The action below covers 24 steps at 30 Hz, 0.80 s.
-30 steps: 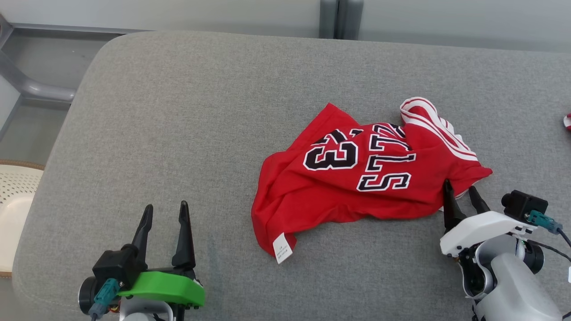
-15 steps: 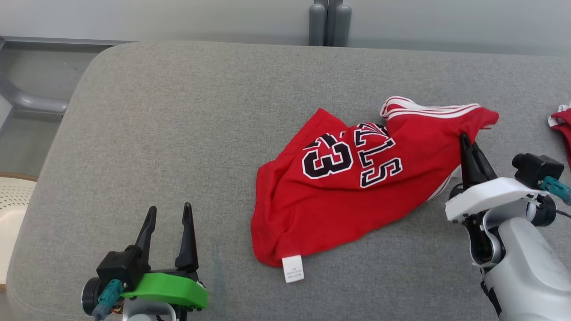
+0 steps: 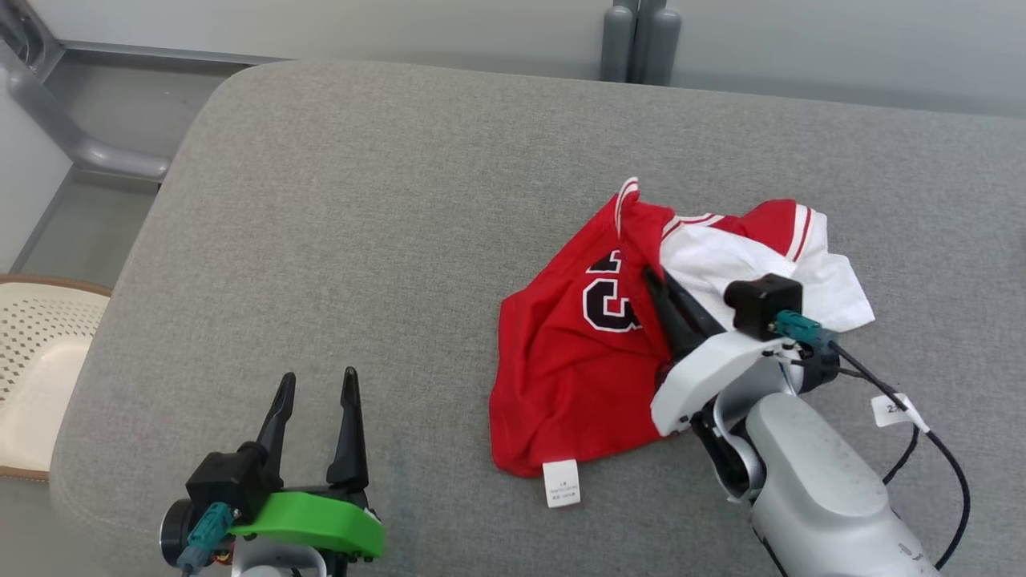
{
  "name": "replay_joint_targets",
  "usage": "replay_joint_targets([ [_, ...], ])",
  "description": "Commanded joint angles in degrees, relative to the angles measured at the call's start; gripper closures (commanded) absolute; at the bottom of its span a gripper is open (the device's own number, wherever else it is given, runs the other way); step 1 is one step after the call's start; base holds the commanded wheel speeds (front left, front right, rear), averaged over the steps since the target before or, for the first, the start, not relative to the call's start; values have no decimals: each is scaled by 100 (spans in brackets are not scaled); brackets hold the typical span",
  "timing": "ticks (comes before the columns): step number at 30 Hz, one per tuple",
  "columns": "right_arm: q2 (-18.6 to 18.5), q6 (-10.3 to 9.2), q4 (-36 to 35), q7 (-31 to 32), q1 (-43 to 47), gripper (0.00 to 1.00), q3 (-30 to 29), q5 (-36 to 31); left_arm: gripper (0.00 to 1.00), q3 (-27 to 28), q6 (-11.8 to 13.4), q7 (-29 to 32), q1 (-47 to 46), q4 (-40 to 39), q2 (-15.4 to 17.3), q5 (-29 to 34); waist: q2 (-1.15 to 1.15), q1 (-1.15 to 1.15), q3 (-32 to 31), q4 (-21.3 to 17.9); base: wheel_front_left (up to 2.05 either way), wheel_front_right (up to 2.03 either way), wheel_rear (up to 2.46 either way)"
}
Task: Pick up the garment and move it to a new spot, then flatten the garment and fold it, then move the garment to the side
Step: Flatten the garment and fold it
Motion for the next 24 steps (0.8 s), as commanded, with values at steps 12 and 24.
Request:
replay_joint_targets([
  [12,-118,0,-332,-359,-92,0,608,314,0,93,74,0,29,-64,12,-37,0,0,-13,-190,0,0,0],
  [24,-682,0,-1058,-8,651,0,-250,-1182,0,80,50,0,-33,-99,11,-39,0,0,106,-386,0,0,0],
])
